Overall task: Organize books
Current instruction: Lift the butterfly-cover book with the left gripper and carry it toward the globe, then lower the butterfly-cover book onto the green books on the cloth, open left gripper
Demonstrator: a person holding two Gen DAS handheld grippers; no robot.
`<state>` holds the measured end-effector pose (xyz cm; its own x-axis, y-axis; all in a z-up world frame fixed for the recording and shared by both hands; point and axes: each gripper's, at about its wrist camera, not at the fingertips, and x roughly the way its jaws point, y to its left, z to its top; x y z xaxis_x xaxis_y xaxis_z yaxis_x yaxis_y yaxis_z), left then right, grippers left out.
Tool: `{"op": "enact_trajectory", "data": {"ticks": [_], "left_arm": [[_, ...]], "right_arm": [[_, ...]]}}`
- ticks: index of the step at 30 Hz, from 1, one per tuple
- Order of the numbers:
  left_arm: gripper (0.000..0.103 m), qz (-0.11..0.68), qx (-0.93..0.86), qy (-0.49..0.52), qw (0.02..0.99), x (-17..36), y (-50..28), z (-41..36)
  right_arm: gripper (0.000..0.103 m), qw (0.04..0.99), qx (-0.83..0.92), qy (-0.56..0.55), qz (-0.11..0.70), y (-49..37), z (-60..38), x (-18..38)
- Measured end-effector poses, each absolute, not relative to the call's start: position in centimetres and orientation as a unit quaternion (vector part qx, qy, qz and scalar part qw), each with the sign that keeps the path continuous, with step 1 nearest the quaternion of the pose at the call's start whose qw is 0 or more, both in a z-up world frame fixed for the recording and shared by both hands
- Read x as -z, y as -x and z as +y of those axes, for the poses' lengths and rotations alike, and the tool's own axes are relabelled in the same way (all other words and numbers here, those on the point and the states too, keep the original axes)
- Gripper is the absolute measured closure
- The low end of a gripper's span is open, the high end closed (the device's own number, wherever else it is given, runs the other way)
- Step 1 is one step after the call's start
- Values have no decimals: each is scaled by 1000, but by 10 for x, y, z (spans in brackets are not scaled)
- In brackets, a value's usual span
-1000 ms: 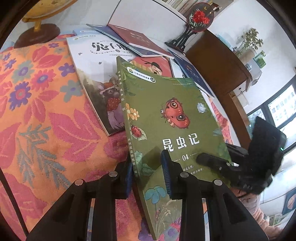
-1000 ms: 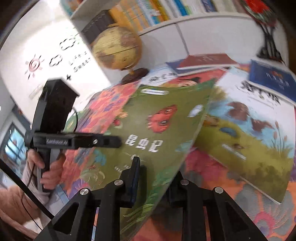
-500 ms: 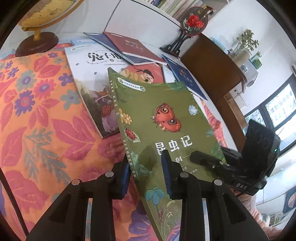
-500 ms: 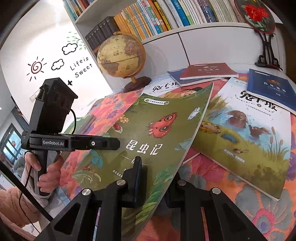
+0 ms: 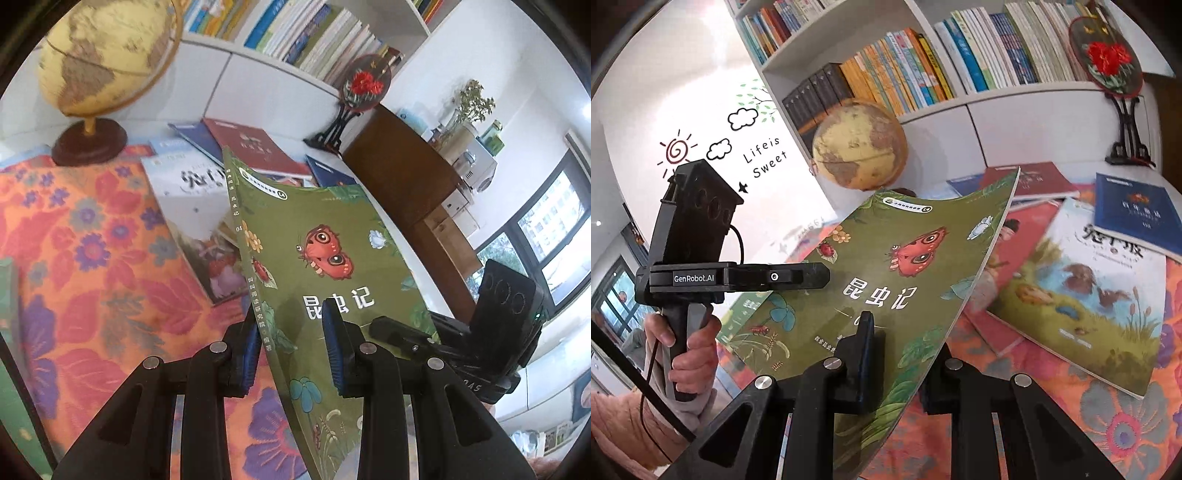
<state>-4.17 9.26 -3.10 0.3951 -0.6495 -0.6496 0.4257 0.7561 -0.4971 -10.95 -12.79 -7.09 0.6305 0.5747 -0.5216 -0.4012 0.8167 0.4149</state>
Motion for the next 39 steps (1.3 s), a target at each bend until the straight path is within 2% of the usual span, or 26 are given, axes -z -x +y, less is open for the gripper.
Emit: {"op": "enact_trajectory", "data": {"ticks": [10, 16, 25, 39], "left_arm": [[76, 411, 296, 146, 849, -16, 59, 174], [76, 409, 254, 151, 863, -23, 71, 241], [73, 425, 189, 224, 856, 17, 78, 345], [73, 469, 135, 238, 840, 74, 69, 392]], "right_arm": [[84, 897, -297, -95, 315, 111, -43, 8], [84, 879, -324, -85, 338, 99, 32, -3], [84, 867, -338, -49, 363, 88, 142, 19], [84, 842, -334, -56, 419, 66, 196, 77]]}}
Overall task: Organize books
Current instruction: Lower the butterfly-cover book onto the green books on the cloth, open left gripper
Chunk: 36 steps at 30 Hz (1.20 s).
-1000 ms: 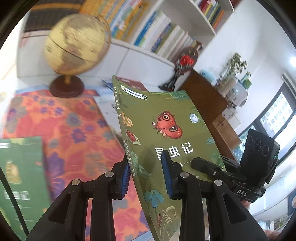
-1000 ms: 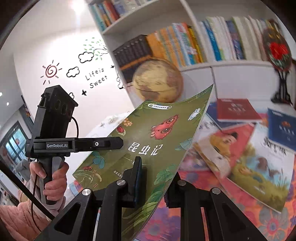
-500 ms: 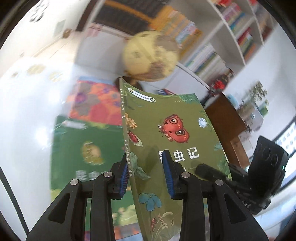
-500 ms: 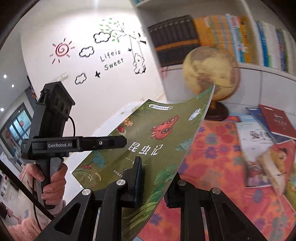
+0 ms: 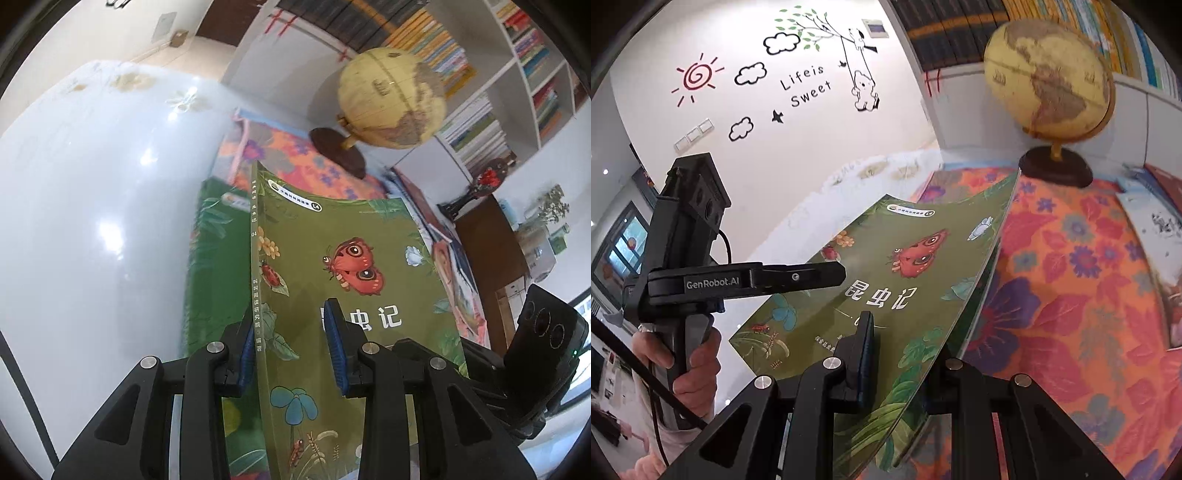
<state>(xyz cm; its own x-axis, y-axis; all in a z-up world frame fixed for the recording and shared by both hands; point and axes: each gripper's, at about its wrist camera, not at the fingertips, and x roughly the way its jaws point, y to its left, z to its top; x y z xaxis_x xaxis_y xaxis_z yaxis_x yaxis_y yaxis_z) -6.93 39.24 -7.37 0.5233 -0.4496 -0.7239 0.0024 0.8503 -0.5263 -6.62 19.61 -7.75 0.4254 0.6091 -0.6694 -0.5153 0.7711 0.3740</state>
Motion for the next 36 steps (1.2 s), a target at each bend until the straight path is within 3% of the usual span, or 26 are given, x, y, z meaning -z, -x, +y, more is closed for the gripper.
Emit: {"op": "enact_trajectory", "data": {"ticks": [13, 25, 36], "left_arm": [[73, 492, 95, 256, 827, 88, 74, 411], [71, 460, 84, 237, 852, 71, 81, 408], [71, 483, 105, 234, 837, 86, 77, 394]], "right_arm": [[84, 826, -341, -50, 447, 60, 211, 106], [80, 823, -343, -52, 450, 59, 212, 107], [69, 816, -349, -50, 459, 59, 215, 106]]}}
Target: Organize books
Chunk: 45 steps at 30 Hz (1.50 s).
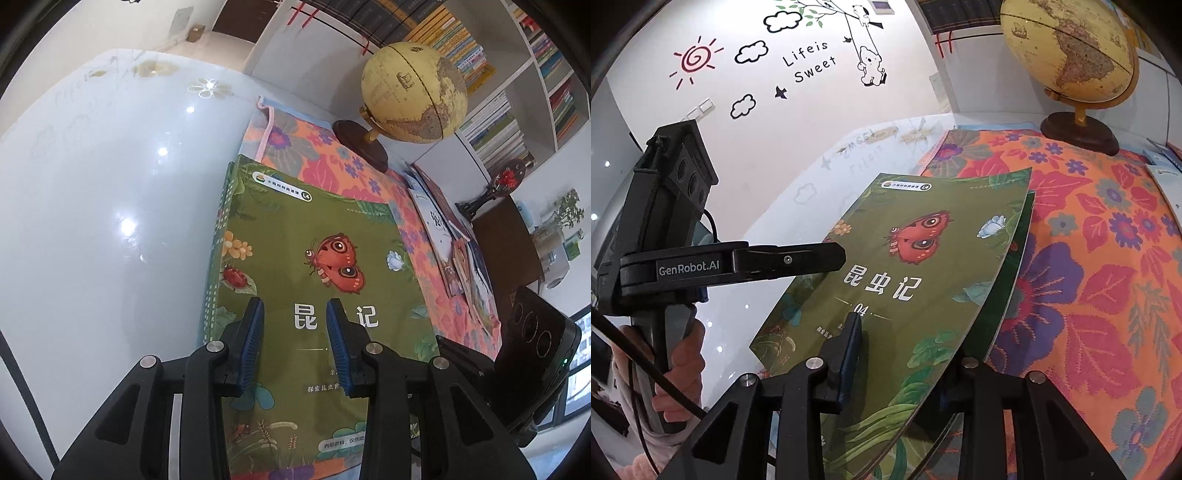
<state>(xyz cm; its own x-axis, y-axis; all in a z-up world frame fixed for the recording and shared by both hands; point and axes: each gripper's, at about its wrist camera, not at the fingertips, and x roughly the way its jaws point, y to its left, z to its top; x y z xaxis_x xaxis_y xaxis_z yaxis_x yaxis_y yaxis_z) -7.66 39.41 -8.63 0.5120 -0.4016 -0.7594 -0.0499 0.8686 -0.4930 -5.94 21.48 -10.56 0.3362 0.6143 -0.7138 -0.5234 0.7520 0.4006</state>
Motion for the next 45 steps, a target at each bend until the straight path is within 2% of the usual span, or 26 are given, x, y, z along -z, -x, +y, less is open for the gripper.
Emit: {"op": "enact_trajectory", "data": {"ticks": [7, 12, 15, 20, 26, 34, 37, 39, 45], "left_arm": [[71, 483, 103, 221, 841, 86, 76, 391], [71, 481, 100, 211, 845, 86, 77, 389], [70, 479, 98, 202, 848, 85, 77, 387], [70, 477, 43, 143, 866, 77, 80, 377], [69, 466, 13, 112, 878, 56, 79, 349], [68, 458, 103, 67, 881, 26, 35, 216], [68, 463, 153, 81, 869, 21, 3, 155], [68, 463, 169, 80, 867, 21, -14, 121], [68, 459, 208, 69, 861, 35, -59, 9]], "right_arm": [[64, 826, -269, -59, 492, 45, 184, 99], [61, 806, -292, -69, 511, 43, 188, 105], [60, 812, -291, -48, 504, 48, 194, 103], [60, 819, -305, -72, 481, 50, 170, 83], [55, 856, -285, -72, 426, 58, 98, 51], [52, 896, -204, -122, 375, 57, -52, 37], [45, 909, -161, -137, 359, 53, -110, 38], [26, 917, -113, -151, 351, 49, -151, 44], [26, 901, -24, -222, 373, 36, -260, 81]]}}
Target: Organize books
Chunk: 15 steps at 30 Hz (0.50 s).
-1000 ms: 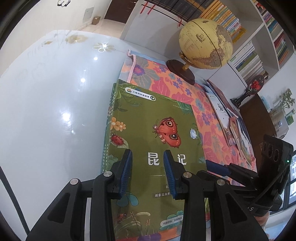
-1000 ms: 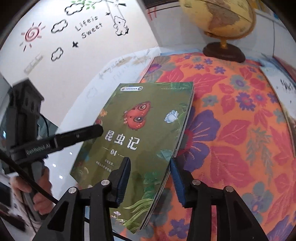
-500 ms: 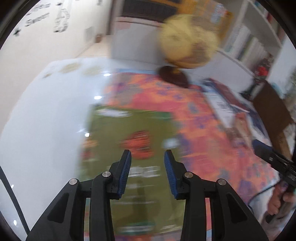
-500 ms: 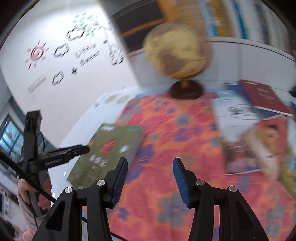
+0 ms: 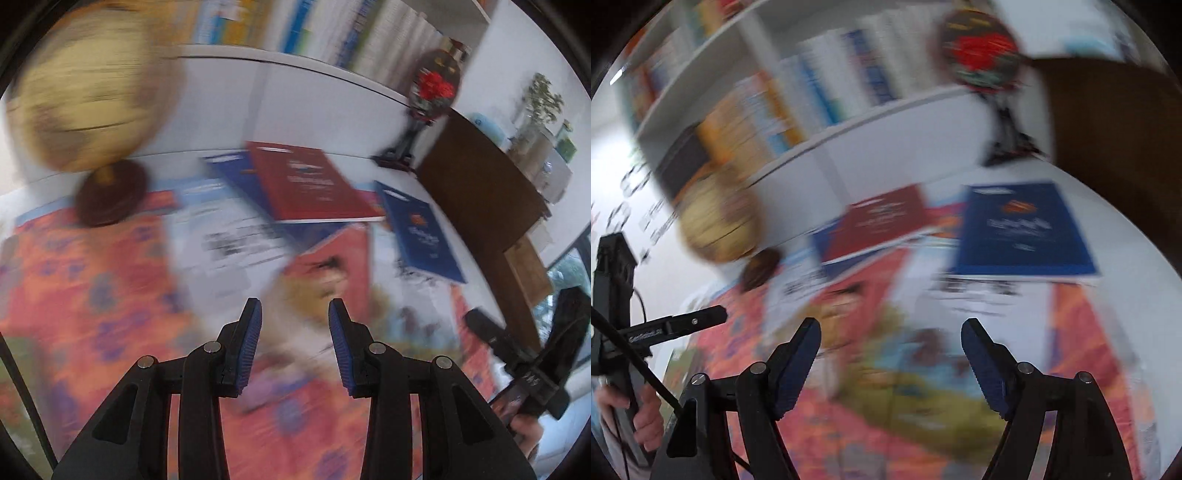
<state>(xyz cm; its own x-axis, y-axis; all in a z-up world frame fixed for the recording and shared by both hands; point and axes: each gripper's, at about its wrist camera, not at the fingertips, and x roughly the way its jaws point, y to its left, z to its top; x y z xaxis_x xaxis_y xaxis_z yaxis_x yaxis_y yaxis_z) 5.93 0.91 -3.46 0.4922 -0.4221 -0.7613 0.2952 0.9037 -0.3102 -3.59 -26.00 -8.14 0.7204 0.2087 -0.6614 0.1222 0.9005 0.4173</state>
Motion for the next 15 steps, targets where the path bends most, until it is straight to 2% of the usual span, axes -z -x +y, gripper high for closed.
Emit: {"op": "enact_trajectory", "data": {"ticks": [3, 6, 11, 15], "left_arm": [[68, 452, 234, 49, 860, 46, -65, -40], [68, 480, 268, 54, 834, 68, -69, -78], [68, 502, 288, 45, 814, 95, -66, -104], [67, 489, 294, 35, 821, 95, -62, -101]], "right_arm": [[26, 878, 0, -274, 392, 37, -298, 97], [27, 859, 34, -308, 407, 41, -322, 112], [27, 846, 31, -317, 427, 40, -324, 123], [27, 850, 35, -290, 437, 32, -315, 128]]}}
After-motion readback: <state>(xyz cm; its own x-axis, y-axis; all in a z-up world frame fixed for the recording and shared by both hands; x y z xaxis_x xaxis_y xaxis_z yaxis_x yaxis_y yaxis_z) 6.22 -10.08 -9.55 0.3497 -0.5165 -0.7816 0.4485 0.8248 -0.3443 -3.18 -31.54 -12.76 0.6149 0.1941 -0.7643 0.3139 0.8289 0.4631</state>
